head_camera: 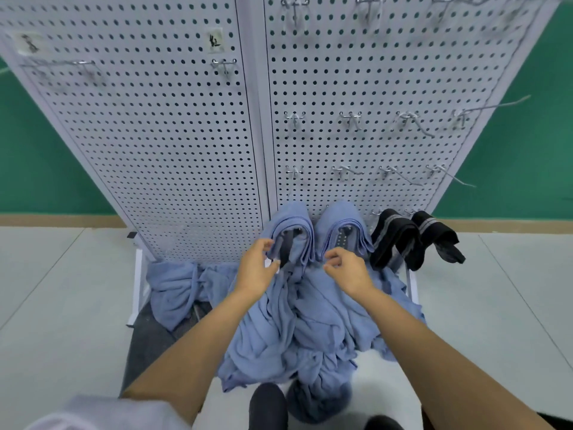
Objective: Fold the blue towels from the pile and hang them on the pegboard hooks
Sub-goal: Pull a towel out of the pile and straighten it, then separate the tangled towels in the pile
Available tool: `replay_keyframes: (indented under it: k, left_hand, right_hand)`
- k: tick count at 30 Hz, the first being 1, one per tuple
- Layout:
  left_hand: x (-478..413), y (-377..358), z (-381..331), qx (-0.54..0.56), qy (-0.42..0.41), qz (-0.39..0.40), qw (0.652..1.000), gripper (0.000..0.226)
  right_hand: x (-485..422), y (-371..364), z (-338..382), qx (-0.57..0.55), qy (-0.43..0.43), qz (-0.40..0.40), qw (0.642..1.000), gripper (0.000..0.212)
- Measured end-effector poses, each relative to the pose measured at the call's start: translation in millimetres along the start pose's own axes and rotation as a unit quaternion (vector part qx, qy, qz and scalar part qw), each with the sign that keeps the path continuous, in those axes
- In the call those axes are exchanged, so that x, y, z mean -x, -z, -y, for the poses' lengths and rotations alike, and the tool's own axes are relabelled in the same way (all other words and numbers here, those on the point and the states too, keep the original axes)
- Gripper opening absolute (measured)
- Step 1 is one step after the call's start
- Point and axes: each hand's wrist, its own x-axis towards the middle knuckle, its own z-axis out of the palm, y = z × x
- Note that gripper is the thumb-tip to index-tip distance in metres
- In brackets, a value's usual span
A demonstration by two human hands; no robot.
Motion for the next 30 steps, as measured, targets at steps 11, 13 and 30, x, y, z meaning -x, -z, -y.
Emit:
replay_keyframes:
  k: [11,13,30]
  left_hand:
    - [31,-70,40,-0.128,-0.056,0.176,0.975,0.034]
    - [25,-81,46,-0.169,-0.062,0.207,0.962,0.041]
    - [21,-18,-36,-0.013,-0.048,0.109,0.993,0.012]
  right_hand:
    - [39,-44,-75,0.116,-0.071,0.082,0.987,0.039]
    - [34,-51,-82,0.136,-0.081,0.083,0.984,0.039]
    - [38,21,-10,-0.141,-0.076,0.049,0.986,0.024]
